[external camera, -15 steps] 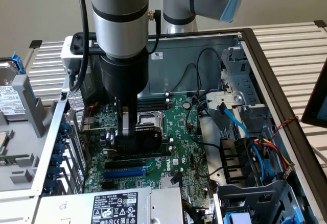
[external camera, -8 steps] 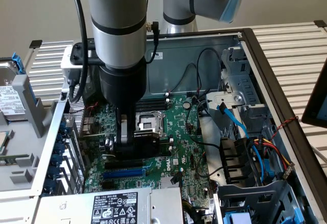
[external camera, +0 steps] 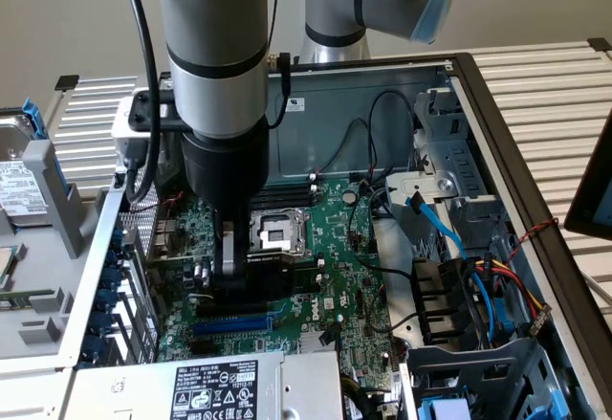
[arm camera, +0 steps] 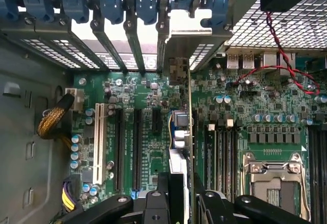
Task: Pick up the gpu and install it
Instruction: 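Insert the gpu into the slot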
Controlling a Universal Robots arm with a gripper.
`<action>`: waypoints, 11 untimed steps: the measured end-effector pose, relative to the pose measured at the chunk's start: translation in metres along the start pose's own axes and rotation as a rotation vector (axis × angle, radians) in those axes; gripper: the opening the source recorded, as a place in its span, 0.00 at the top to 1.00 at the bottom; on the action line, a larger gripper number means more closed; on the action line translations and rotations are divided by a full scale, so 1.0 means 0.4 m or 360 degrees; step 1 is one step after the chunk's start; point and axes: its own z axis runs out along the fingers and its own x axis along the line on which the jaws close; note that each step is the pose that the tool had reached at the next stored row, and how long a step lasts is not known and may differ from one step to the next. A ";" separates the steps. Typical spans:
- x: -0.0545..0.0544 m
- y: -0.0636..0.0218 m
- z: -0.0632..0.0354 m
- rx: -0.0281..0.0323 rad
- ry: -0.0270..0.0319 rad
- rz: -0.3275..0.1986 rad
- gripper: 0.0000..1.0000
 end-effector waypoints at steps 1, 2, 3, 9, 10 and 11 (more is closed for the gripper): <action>0.000 0.001 0.003 -0.00001 0.00001 0.0000 0.73; 0.000 0.002 0.005 0.00000 0.00000 0.0000 0.73; 0.000 0.004 0.006 -0.00002 0.00002 0.0000 0.73; 0.001 0.008 0.006 -0.00002 -0.00004 0.0000 0.73; 0.001 0.008 0.006 -0.00001 -0.00007 0.0000 0.73; 0.001 0.010 0.007 0.00001 -0.00012 0.0000 0.73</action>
